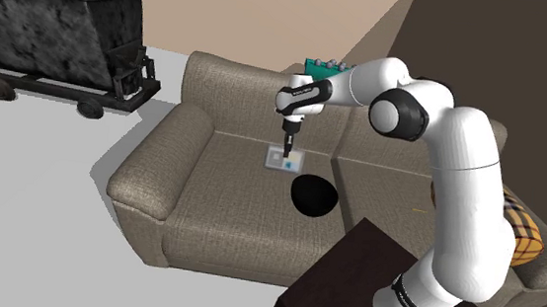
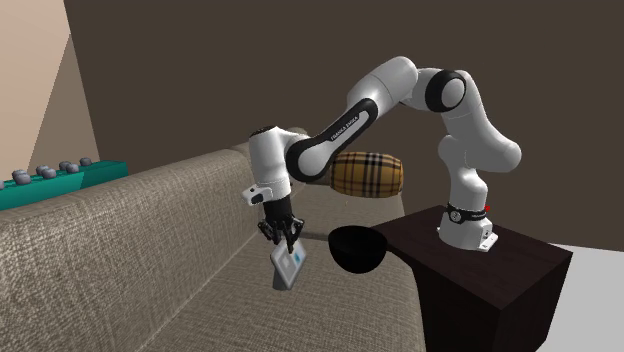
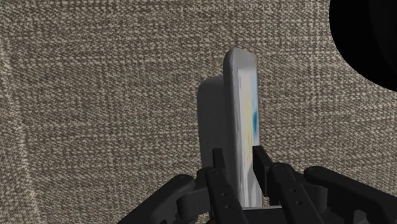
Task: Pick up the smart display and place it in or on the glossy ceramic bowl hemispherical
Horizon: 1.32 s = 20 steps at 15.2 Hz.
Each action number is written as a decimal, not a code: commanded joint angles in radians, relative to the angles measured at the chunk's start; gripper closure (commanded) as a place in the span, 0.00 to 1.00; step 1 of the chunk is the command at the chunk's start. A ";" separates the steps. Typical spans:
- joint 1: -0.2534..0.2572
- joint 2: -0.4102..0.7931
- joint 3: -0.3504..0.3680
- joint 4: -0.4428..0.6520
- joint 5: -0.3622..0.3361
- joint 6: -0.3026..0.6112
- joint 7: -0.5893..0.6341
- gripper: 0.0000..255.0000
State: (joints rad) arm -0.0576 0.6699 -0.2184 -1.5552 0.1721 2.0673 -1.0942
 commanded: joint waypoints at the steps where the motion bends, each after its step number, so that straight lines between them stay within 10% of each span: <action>1: 0.002 -0.013 -0.002 0.007 -0.003 -0.019 0.003 1.00; 20: 0.008 -0.124 -0.019 0.093 -0.031 -0.214 0.022 1.00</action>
State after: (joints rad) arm -0.0492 0.5515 -0.2360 -1.4668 0.1423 1.8631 -1.0724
